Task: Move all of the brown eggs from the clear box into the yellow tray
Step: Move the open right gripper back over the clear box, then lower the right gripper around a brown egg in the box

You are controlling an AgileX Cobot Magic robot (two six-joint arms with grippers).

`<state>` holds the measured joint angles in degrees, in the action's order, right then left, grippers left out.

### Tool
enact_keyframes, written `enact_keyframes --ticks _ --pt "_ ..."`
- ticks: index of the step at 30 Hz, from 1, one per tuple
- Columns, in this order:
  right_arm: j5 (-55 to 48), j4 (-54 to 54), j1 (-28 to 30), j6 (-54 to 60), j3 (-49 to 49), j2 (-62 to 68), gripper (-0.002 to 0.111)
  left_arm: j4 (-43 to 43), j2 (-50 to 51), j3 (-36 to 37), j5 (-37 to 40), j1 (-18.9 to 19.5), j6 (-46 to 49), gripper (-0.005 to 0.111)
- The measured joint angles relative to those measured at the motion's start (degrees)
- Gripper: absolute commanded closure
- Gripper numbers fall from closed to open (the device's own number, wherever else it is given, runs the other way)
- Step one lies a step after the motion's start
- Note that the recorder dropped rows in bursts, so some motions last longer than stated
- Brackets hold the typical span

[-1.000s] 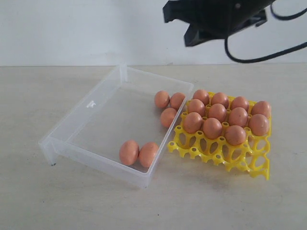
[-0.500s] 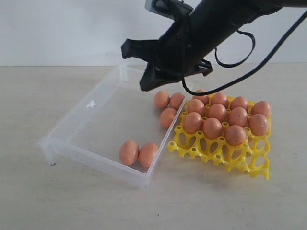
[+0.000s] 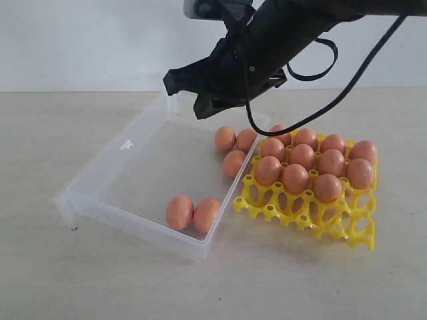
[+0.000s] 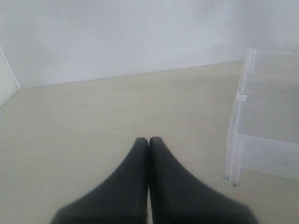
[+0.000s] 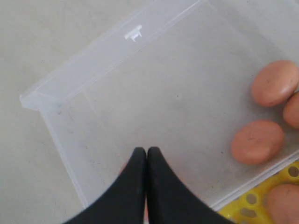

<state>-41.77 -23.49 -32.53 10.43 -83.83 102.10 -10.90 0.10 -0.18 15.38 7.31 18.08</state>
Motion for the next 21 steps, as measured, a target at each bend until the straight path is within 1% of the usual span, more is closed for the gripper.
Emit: enact_keyframes --ticks 3,7,12,14,15,16,17,19,20,21 --pt "1.36 -1.37 -0.16 -1.26 0.0 3.05 0.108 0.0 0.0 0.0 0.0 0.0 0.0 0.111" --pt "2.69 -2.97 -2.73 -2.98 0.0 9.91 0.108 0.0 0.0 0.0 0.0 0.0 0.0 0.111" --pt "2.81 -2.97 -4.57 -4.36 0.0 14.27 0.108 0.0 0.0 0.0 0.0 0.0 0.0 0.111" --pt "2.32 -2.97 -4.57 -4.04 0.0 15.44 0.097 0.0 0.0 0.0 0.0 0.0 0.0 0.111" --pt "2.03 -3.22 -4.57 -3.9 0.0 15.7 0.083 0.0 0.0 0.0 0.0 0.0 0.0 0.111" --pt "1.31 -3.58 -4.57 -3.6 0.0 15.71 0.071 0.0 0.0 0.0 0.0 0.0 0.0 0.111" --pt "1.2 -4.1 -4.57 -3.48 0.0 15.71 0.055 0.0 0.0 0.0 0.0 0.0 0.0 0.111" --pt "1.45 -4.48 -4.57 -3.37 0.0 15.71 0.043 0.0 0.0 0.0 0.0 0.0 0.0 0.111" --pt "1.73 -4.83 -4.57 -3.37 0.0 15.71 0.04 0.0 0.0 0.0 0.0 0.0 0.0 0.111" --pt "2.23 -5.36 -4.57 -3.37 0.0 15.71 0.041 0.0 0.0 0.0 0.0 0.0 0.0 0.111"
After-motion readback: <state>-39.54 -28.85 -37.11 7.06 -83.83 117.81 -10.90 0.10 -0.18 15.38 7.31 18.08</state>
